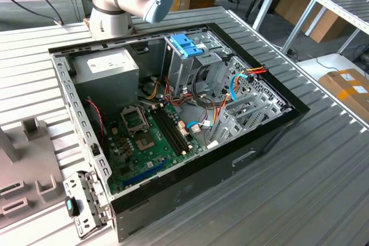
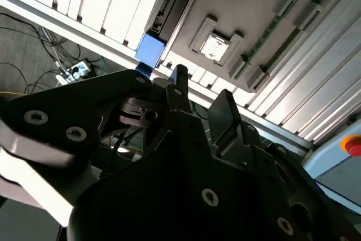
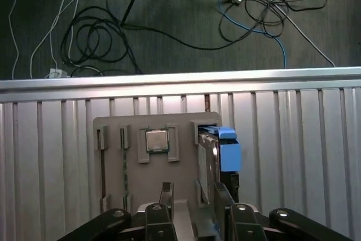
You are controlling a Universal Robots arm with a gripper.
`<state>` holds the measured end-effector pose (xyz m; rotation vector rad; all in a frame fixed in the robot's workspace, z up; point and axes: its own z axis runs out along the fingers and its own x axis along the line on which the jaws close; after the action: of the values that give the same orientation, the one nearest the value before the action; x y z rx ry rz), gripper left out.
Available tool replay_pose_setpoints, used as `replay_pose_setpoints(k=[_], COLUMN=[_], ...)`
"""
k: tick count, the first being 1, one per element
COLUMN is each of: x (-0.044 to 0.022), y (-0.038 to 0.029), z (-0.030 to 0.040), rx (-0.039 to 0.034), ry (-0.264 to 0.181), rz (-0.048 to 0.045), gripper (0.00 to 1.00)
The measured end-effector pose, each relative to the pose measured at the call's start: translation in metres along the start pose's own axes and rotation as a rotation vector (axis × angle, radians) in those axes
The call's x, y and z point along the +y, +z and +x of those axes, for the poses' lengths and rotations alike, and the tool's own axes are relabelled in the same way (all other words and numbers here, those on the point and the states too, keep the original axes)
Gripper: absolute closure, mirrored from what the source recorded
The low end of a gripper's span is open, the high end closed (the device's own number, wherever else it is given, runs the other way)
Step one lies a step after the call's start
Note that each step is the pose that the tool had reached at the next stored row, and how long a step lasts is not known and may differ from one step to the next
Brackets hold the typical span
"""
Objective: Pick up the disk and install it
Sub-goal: 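Pick up the disk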
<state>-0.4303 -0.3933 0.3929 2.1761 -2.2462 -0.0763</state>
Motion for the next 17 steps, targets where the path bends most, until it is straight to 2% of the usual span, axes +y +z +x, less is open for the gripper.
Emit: replay_pose_setpoints(k=[1, 2, 9, 17], x=[0.0001, 0.0002, 0.0005, 0.0004], y=[0.0002, 0.0003, 0.0032, 0.0053], z=[-0.0034, -0.0065, -0.0188, -0.0206], rx=[0.0014, 0.002, 0.0036, 0.0034], ry=[-0.034, -0.045, -0.082, -0.082], rz=[-0.0008, -0.0012, -0.0021, -0.002], gripper=[0.58, 0.58, 0.58, 0.58])
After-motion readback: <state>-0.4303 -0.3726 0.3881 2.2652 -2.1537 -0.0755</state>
